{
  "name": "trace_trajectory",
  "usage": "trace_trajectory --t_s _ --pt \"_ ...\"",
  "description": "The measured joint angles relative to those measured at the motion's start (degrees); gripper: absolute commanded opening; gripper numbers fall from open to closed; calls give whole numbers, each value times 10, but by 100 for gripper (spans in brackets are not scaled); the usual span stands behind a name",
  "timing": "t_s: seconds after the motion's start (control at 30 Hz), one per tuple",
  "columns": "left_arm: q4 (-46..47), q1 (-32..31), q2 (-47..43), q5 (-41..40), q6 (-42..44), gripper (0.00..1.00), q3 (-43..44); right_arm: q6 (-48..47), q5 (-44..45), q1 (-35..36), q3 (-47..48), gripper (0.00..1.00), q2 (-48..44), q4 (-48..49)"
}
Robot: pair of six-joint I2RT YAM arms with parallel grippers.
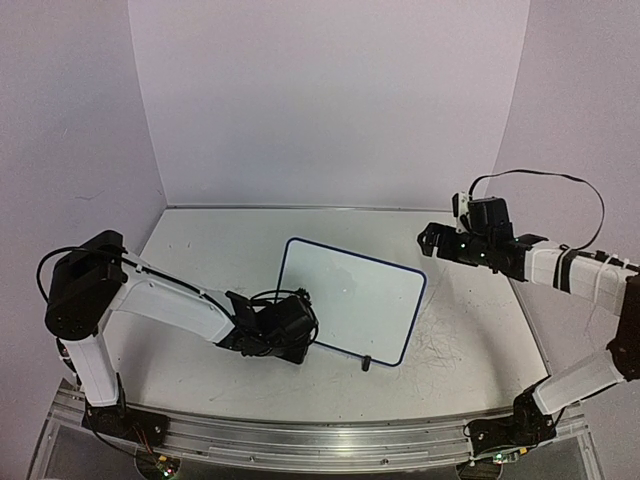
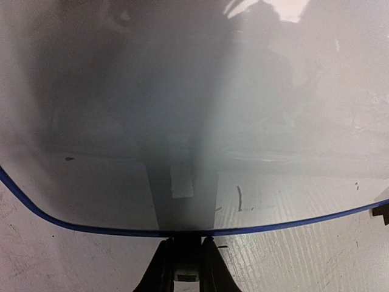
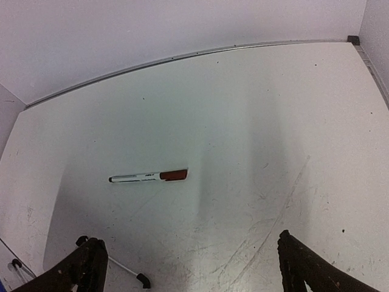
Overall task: Write a sentence on the whiteboard
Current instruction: Adjust the whiteboard at the center of the board.
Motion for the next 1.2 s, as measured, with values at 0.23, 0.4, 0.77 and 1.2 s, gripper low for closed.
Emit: trace_trajectory --t_s 0.23,0.4,0.77,1.2 --pt "17 3 -52 -19 -38 0 -74 -12 -8 0 70 97 93 30" --pt "2 7 -118 -38 -89 0 -146 -17 -26 0 122 96 172 42" --pt "-18 7 -176 -48 -178 0 -208 -85 -69 10 203 94 298 35" --pt "-35 6 -173 -61 -289 0 -201 -234 -86 47 268 87 361 1"
